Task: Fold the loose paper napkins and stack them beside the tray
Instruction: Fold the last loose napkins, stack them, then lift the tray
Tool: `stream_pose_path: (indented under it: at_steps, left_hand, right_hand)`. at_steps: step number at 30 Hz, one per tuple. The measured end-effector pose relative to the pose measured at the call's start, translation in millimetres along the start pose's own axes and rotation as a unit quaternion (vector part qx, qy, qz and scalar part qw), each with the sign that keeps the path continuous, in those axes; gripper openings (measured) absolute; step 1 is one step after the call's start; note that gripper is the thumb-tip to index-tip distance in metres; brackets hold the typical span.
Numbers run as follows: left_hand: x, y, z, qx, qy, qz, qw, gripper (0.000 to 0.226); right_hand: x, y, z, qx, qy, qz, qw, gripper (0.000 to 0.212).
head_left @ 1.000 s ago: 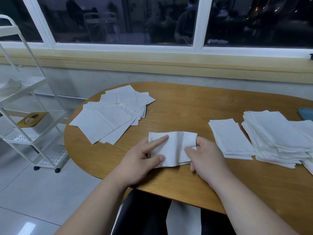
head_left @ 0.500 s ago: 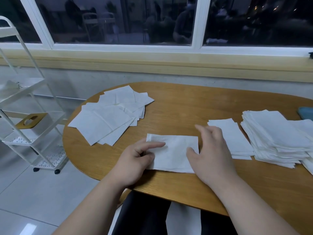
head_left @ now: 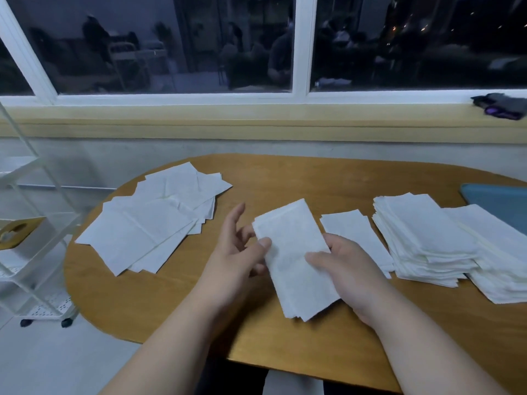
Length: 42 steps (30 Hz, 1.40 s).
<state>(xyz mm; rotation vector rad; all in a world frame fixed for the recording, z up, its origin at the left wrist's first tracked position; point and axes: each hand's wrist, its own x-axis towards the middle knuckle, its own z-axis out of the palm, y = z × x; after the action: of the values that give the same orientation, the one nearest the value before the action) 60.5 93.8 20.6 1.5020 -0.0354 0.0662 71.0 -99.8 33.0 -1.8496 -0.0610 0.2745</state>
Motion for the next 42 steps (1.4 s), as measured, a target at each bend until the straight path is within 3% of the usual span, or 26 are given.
stream_pose_path:
  at_steps: [4, 9, 13, 16, 21, 23, 26, 30, 35, 38, 42]
  left_hand:
    - [15, -17, 34, 0.070, -0.059, -0.040, 0.995, 0.092]
    - [38, -14, 73, 0.178, -0.057, -0.025, 0.982, 0.086]
    - [67, -6, 99, 0.227, -0.045, -0.011, 0.973, 0.081]
    - [87, -11, 118, 0.262, -0.039, -0.003, 0.964, 0.074]
    - [104, -29, 139, 0.373, -0.054, -0.015, 0.926, 0.054]
    - [103, -37, 143, 0.462, -0.066, -0.013, 0.884, 0.043]
    - [98, -43, 146, 0.563, -0.025, 0.028, 0.826, 0.036]
    - [92, -35, 128, 0.525, -0.002, 0.053, 0.849, 0.040]
    - [63, -24, 51, 0.470, 0.031, 0.065, 0.880, 0.030]
    - [40, -22, -10, 0.481, 0.058, 0.067, 0.872, 0.025]
    - [14, -20, -77, 0.526, 0.109, 0.054, 0.842, 0.040]
  right_hand:
    - [1, 10, -4, 0.034, 0.069, 0.023, 0.997, 0.011]
    - [8, 10, -22, -0.106, 0.187, 0.021, 0.976, 0.021]
    - [-1, 17, -40, -0.213, 0.233, 0.026, 0.948, 0.053]
    - [-14, 27, -50, -0.250, 0.249, 0.033, 0.935, 0.050]
    - [-34, 46, -46, -0.286, 0.238, 0.029, 0.928, 0.020]
    - [-38, 50, -43, -0.287, 0.248, 0.017, 0.925, 0.014]
    - [-39, 53, -42, -0.292, 0.250, -0.001, 0.923, 0.014]
    - [-39, 54, -42, -0.291, 0.240, -0.033, 0.926, 0.011]
    - [-25, 42, -19, -0.281, 0.185, -0.100, 0.936, 0.011]
    - [-8, 23, 9, -0.304, 0.116, -0.119, 0.938, 0.014]
    - [23, 2, 58, -0.331, 0.042, -0.144, 0.931, 0.013]
